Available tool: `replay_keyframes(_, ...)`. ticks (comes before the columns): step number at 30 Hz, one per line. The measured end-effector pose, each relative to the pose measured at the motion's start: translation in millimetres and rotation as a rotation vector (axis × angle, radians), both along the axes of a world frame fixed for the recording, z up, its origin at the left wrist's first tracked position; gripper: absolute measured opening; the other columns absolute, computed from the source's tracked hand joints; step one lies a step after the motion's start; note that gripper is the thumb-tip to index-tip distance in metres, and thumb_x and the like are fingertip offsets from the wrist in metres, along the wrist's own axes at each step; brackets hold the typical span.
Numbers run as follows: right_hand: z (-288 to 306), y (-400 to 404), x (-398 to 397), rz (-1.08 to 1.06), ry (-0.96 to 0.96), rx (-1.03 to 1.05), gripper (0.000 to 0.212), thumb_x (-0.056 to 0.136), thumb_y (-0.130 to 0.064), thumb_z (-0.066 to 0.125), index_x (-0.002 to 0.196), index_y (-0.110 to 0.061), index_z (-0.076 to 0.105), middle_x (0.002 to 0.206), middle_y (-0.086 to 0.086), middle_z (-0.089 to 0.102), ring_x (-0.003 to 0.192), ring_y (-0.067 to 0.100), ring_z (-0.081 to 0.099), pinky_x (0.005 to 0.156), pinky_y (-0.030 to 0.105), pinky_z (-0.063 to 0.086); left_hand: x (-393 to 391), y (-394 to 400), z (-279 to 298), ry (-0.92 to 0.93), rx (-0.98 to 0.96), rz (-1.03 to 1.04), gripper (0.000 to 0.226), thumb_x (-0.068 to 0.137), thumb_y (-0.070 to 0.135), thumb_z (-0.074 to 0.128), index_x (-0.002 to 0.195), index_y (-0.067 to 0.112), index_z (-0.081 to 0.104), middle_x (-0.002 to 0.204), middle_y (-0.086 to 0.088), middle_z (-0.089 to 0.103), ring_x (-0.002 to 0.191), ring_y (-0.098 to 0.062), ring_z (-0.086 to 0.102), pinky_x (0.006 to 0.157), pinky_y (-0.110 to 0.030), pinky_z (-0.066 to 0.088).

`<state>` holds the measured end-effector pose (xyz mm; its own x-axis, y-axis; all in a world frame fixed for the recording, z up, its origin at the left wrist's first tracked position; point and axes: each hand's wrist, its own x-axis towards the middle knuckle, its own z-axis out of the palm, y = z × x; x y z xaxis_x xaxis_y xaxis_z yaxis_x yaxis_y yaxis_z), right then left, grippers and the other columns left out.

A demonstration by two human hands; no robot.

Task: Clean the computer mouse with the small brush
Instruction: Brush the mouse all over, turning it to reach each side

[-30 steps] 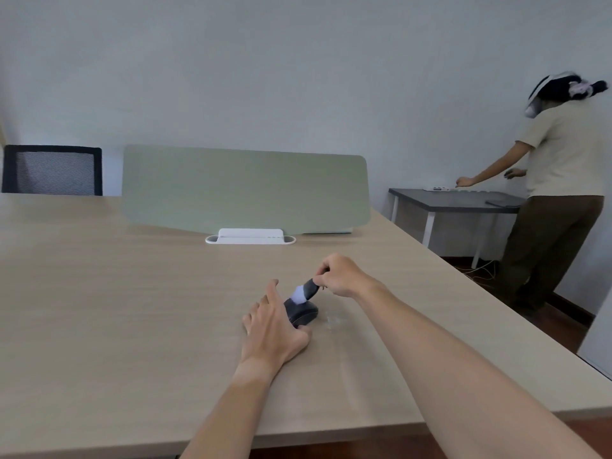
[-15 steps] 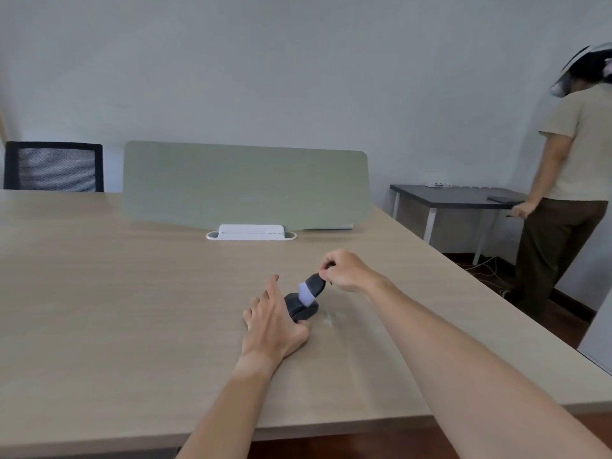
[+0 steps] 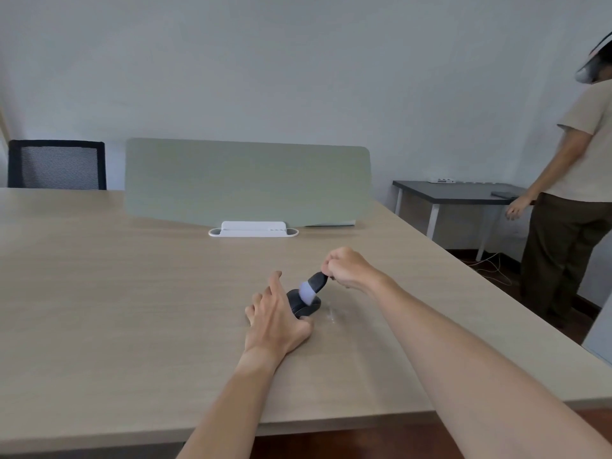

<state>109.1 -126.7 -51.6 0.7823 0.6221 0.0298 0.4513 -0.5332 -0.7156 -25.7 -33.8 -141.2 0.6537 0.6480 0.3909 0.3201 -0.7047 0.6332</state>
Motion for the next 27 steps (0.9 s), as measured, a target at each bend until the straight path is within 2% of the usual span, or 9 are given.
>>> replay_keyframes(3, -8.9, 0.8, 4.6, -0.024, -0.105, -0.055, 0.023, 0.086, -0.004, 0.048, 0.095, 0.002, 0.068, 0.102, 0.015, 0.067, 0.088, 0.03, 0.058, 0.077, 0.035, 0.05, 1.0, 0.3, -0.2, 0.008, 0.007, 0.003, 0.089, 0.065, 0.03, 0.061, 0.143, 0.02, 0.019, 0.107, 0.002, 0.053, 0.113, -0.029, 0.049, 0.091, -0.037, 0.031)
replay_keyframes(6, -9.0, -1.2, 11.9, -0.051, -0.234, -0.152, 0.023, 0.088, -0.006, 0.047, 0.097, -0.003, 0.068, 0.11, 0.017, 0.067, 0.102, 0.036, 0.063, 0.09, 0.043, 0.054, 0.3, -0.3, -1.1, 0.018, 0.018, 0.005, 0.09, 0.066, 0.03, 0.061, 0.144, 0.019, 0.018, 0.112, -0.002, 0.054, 0.115, -0.03, 0.047, 0.096, -0.039, 0.032)
replay_keyframes(9, -3.4, -2.4, 12.0, -0.082, -0.262, -0.121, 0.023, 0.088, -0.008, 0.045, 0.097, -0.005, 0.066, 0.109, 0.015, 0.065, 0.102, 0.035, 0.062, 0.089, 0.042, 0.054, 0.3, -1.0, -0.4, 0.027, 0.021, 0.015, 0.09, 0.066, 0.029, 0.062, 0.145, 0.017, 0.019, 0.115, -0.004, 0.055, 0.116, -0.031, 0.047, 0.097, -0.039, 0.032)
replay_keyframes(13, -0.8, 1.6, 2.7, -0.072, -0.154, 0.075, 0.023, 0.088, -0.008, 0.046, 0.095, -0.002, 0.067, 0.103, 0.013, 0.064, 0.09, 0.026, 0.056, 0.068, 0.029, 0.044, 0.0, -2.5, 1.6, 0.023, 0.035, 0.017, 0.087, 0.068, 0.028, 0.063, 0.144, 0.018, 0.02, 0.112, -0.002, 0.055, 0.114, -0.03, 0.047, 0.095, -0.039, 0.033)
replay_keyframes(15, -4.4, 4.3, -2.9, -0.021, -0.048, 0.121, 0.018, 0.087, -0.008, 0.049, 0.083, -0.006, 0.066, 0.096, 0.009, 0.063, 0.086, 0.023, 0.053, 0.062, 0.027, 0.041, -0.7, -2.3, 1.5, 0.018, 0.035, 0.019, 0.087, 0.069, 0.028, 0.063, 0.144, 0.018, 0.02, 0.11, -0.001, 0.056, 0.113, -0.03, 0.047, 0.093, -0.037, 0.032)
replay_keyframes(18, -12.0, 5.4, -3.7, 0.036, -0.043, -0.015, 0.016, 0.089, -0.009, 0.052, 0.075, -0.01, 0.058, 0.09, 0.008, 0.058, 0.082, 0.022, 0.048, 0.068, 0.028, 0.038, -0.9, -2.1, 1.9, 0.008, 0.019, 0.016, 0.086, 0.069, 0.029, 0.062, 0.144, 0.018, 0.021, 0.107, -0.001, 0.056, 0.112, -0.03, 0.048, 0.092, -0.037, 0.031)
replay_keyframes(21, -11.2, 0.8, 0.6, -0.033, -0.196, -0.169, 0.017, 0.092, -0.013, 0.05, 0.093, -0.001, 0.062, 0.101, 0.013, 0.063, 0.091, 0.032, 0.059, 0.081, 0.034, 0.048, -0.5, -2.0, 1.0, 0.016, 0.05, 0.017, 0.085, 0.068, 0.027, 0.061, 0.143, 0.018, 0.021, 0.102, 0.002, 0.053, 0.108, -0.029, 0.048, 0.092, -0.038, 0.032)
replay_keyframes(24, -4.7, -2.7, 1.2, -0.072, -0.39, -0.317, 0.023, 0.092, -0.012, 0.046, 0.106, -0.009, 0.064, 0.115, 0.012, 0.064, 0.108, 0.035, 0.058, 0.092, 0.039, 0.043, 0.9, -0.9, -0.7, 0.02, 0.065, 0.02, 0.087, 0.067, 0.027, 0.059, 0.143, 0.017, 0.02, 0.098, 0.005, 0.05, 0.105, -0.027, 0.047, 0.09, -0.037, 0.029)
replay_keyframes(27, -1.0, 1.1, 2.4, -0.08, -0.3, -0.16, 0.022, 0.09, -0.011, 0.045, 0.1, -0.008, 0.065, 0.108, 0.01, 0.064, 0.102, 0.032, 0.059, 0.087, 0.038, 0.045, 2.3, 1.0, -2.7, 0.013, 0.055, 0.019, 0.088, 0.066, 0.026, 0.059, 0.144, 0.017, 0.02, 0.096, 0.005, 0.05, 0.104, -0.027, 0.047, 0.088, -0.034, 0.025)
